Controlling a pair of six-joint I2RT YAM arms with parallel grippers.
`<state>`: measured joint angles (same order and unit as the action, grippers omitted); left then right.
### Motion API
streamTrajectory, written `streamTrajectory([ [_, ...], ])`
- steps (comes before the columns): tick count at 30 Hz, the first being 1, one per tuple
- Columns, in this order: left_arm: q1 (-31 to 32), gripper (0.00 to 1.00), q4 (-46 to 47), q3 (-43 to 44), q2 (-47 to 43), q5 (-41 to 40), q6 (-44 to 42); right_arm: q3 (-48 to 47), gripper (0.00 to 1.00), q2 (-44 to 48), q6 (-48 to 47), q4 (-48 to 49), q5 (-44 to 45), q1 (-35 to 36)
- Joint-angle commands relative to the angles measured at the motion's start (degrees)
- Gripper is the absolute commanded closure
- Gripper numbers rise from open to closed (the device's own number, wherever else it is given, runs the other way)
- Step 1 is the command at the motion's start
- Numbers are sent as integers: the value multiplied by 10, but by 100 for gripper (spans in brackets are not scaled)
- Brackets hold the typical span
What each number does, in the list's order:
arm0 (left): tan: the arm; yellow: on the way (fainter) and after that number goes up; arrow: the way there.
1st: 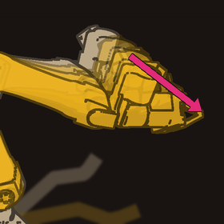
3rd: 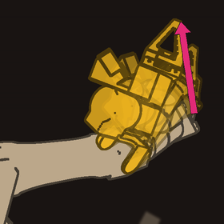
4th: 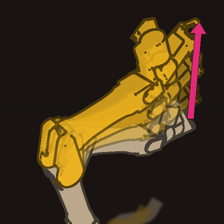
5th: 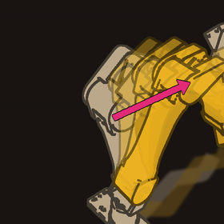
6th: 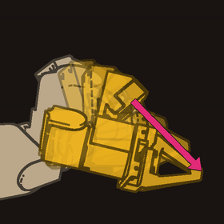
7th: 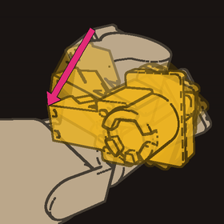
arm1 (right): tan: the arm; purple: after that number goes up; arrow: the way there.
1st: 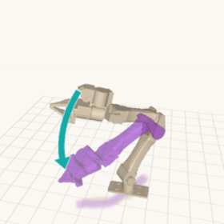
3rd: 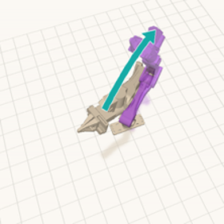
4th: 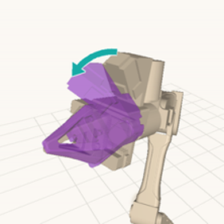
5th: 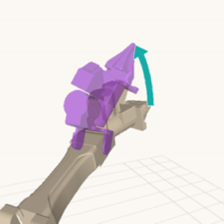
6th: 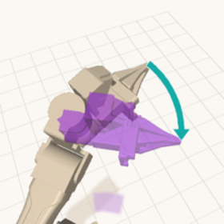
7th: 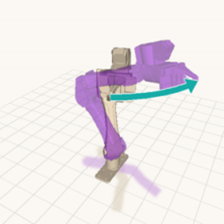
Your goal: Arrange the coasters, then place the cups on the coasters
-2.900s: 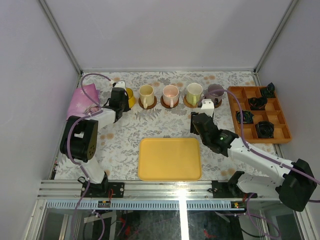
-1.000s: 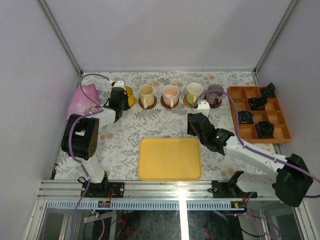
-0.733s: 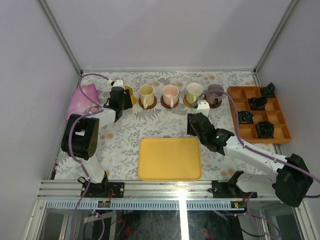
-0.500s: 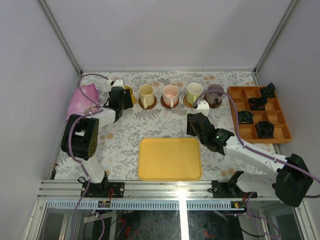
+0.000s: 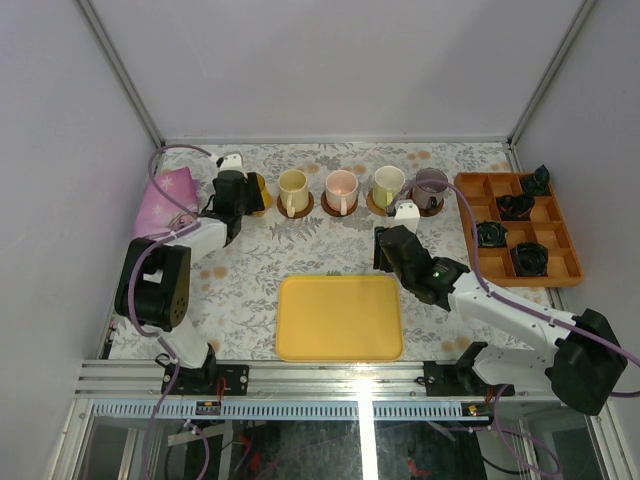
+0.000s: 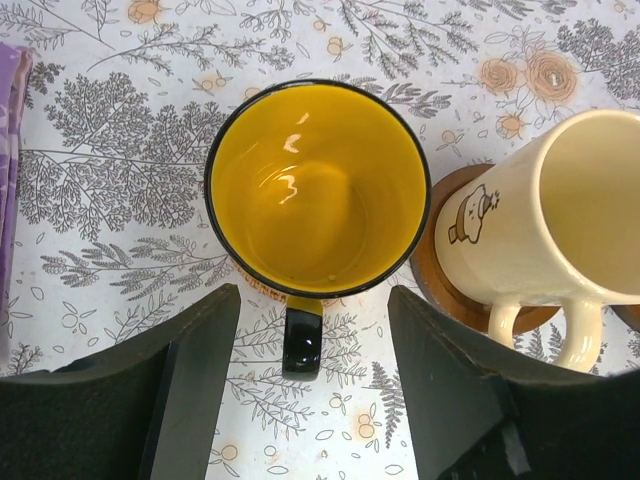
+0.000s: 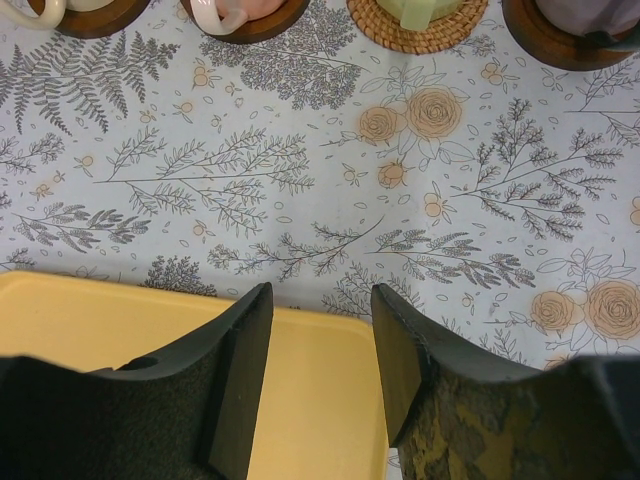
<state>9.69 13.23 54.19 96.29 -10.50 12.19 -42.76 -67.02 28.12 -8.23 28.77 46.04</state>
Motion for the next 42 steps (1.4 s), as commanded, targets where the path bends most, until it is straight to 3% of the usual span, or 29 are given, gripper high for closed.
streamTrajectory([
  [1,-4,39,-1,-14,-16,-13,9,2,49,18,11,20,-11,-4],
  [30,-3,40,-40,-33,-36,-85,16,0,49,10,14,23,-32,-5],
  [42,-3,40,-43,-39,-51,-61,16,1,49,15,15,22,-28,-4],
])
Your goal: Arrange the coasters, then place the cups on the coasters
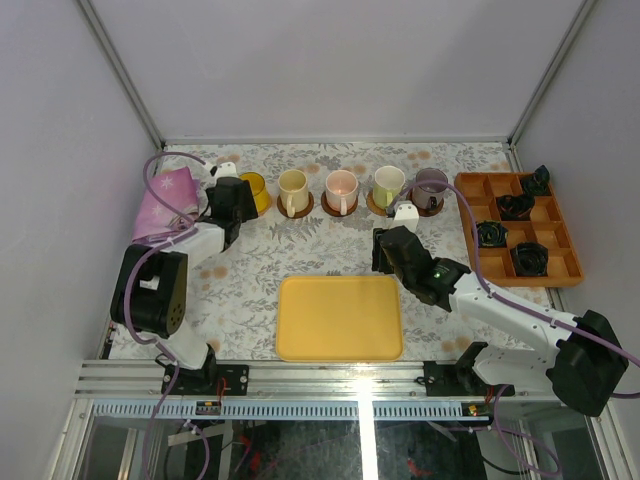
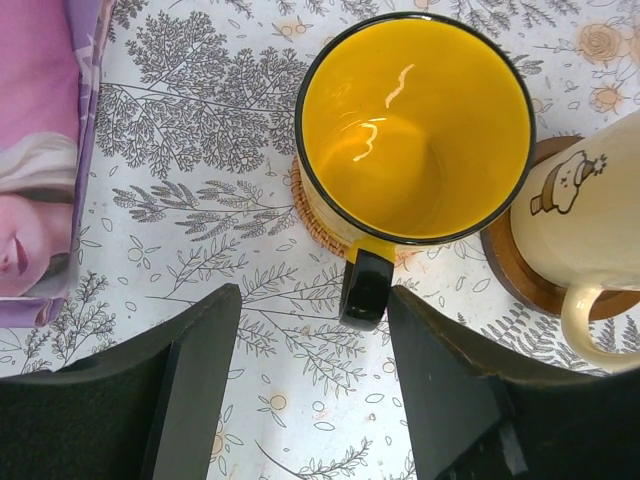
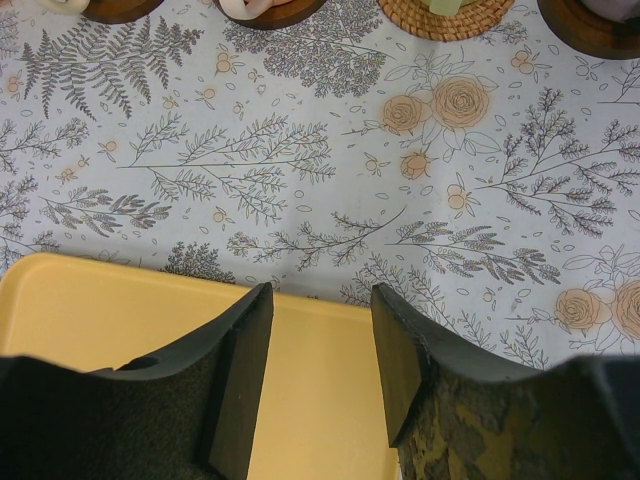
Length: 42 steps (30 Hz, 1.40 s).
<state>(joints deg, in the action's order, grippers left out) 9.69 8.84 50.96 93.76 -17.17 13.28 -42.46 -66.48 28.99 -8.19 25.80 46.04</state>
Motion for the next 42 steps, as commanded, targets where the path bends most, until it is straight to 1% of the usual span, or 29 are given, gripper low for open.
streamTrajectory([
  [1,-3,40,2,-9,-31,14,6,-2,49,11,6,20,5,-5],
  [5,-3,39,-5,-19,-61,64,13,-3,47,23,0,13,30,-5],
  [8,-3,37,-18,-27,-94,86,19,-8,39,39,-12,1,62,-5],
  [11,-4,31,-30,-38,-135,90,27,-8,28,64,-30,-3,105,-10],
  [12,-3,25,-35,-41,-154,90,30,-7,23,71,-35,-5,118,-15],
  [13,-3,16,-41,-44,-167,90,32,-7,18,80,-39,-9,129,-21],
  [14,-3,4,-48,-48,-180,90,36,-6,13,89,-41,-13,138,-30],
  [15,-4,0,-53,-52,-196,89,41,-4,8,98,-41,-16,146,-42],
  [16,-4,0,-58,-58,-210,85,46,-2,2,109,-41,-19,156,-52],
  [17,-4,0,-63,-64,-225,81,53,3,0,120,-40,-20,161,-61],
  [22,-4,0,-87,-99,-307,46,103,26,1,194,-32,-32,213,-95],
  [28,-4,0,-110,-137,-384,69,161,47,1,276,-5,-58,257,-96],
  [35,-3,0,-146,-181,-469,67,190,38,1,294,33,-125,258,-96],
  [42,-3,0,-228,-172,-525,24,209,41,1,307,33,-129,258,-96],
])
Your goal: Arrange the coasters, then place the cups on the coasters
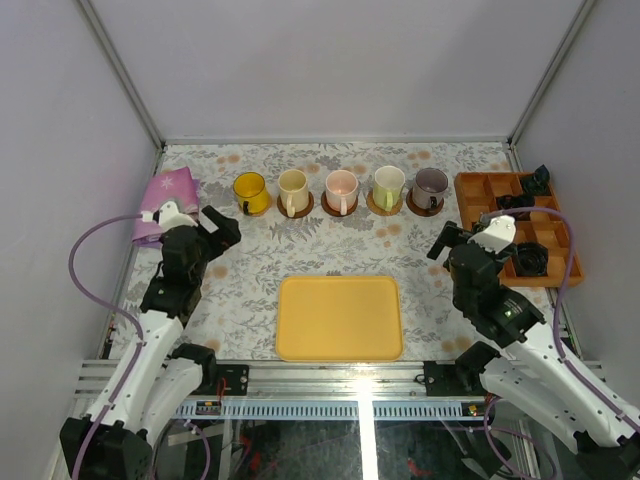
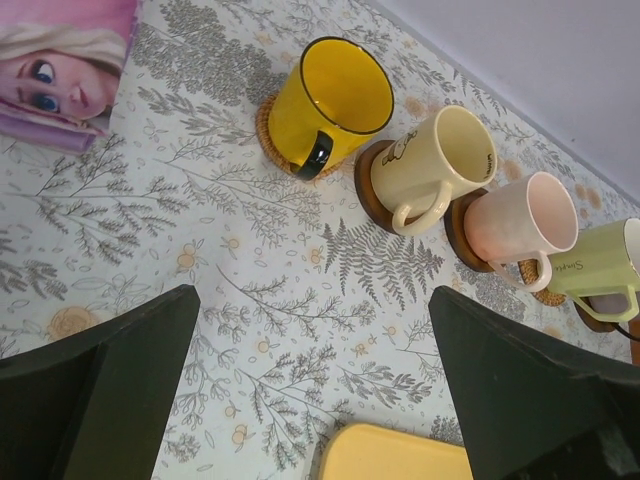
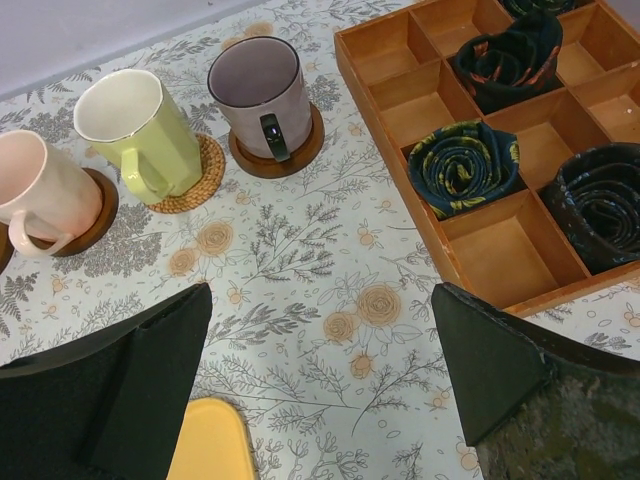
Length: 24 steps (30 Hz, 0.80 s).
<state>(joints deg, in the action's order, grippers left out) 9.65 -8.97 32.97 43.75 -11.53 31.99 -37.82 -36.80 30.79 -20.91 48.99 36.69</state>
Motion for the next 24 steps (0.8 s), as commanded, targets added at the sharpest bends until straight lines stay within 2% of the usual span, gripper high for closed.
streamTrajectory([
  [1,-3,0,-54,5,-32,-34,24,-4,1,11,16,-2,26,-2],
  [12,-2,0,-91,-8,-111,-64,32,-4,1,1,14,-1,25,-2],
  [24,-3,1,-90,-17,-108,-71,33,-2,1,-5,13,-1,27,-2],
])
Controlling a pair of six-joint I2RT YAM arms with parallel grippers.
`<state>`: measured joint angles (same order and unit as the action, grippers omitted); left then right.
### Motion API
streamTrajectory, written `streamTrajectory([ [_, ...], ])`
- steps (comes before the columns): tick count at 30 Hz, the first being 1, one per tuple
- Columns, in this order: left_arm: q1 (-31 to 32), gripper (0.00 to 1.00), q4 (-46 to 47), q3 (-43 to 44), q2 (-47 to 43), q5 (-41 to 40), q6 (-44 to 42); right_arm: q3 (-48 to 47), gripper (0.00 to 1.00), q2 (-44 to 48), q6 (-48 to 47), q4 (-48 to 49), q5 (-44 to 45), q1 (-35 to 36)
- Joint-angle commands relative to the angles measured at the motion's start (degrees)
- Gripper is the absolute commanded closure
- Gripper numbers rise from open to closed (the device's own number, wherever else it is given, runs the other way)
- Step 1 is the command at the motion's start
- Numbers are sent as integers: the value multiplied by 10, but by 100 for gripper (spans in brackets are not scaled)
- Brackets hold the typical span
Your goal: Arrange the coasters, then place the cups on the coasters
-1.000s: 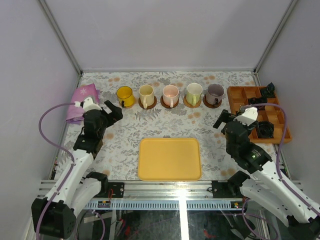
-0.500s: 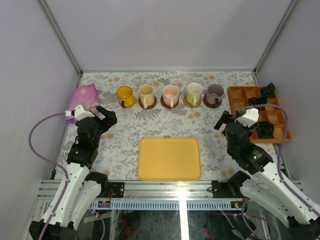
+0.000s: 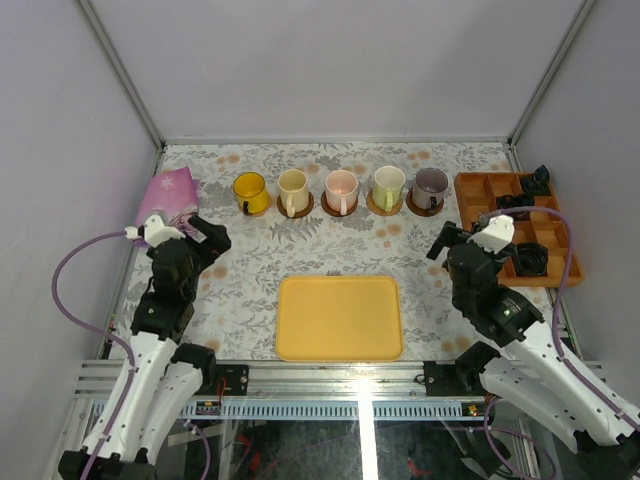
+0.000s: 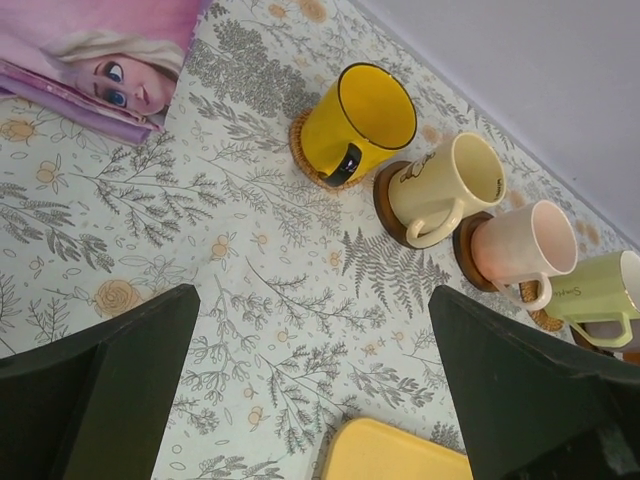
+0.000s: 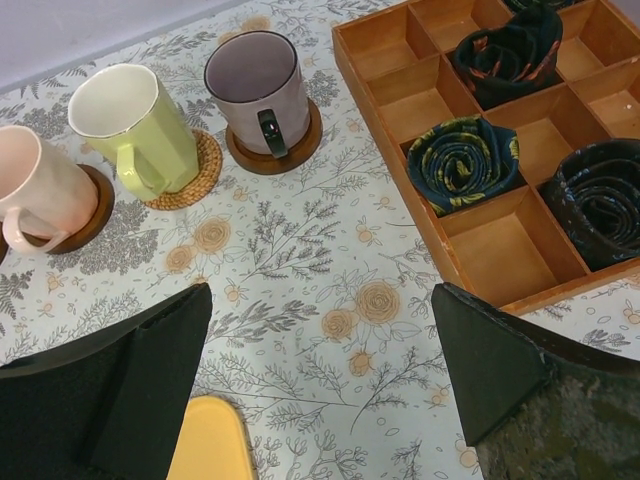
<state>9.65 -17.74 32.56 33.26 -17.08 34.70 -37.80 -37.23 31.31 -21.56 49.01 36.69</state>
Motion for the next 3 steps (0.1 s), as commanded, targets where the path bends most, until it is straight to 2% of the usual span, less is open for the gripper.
streamTrajectory([
  [1,-2,0,-2,-15,-6,-17,6,-2,1,0,7,6,27,-2],
  [3,-3,0,-1,-17,-10,-21,6,-1,1,-1,8,6,27,-2],
])
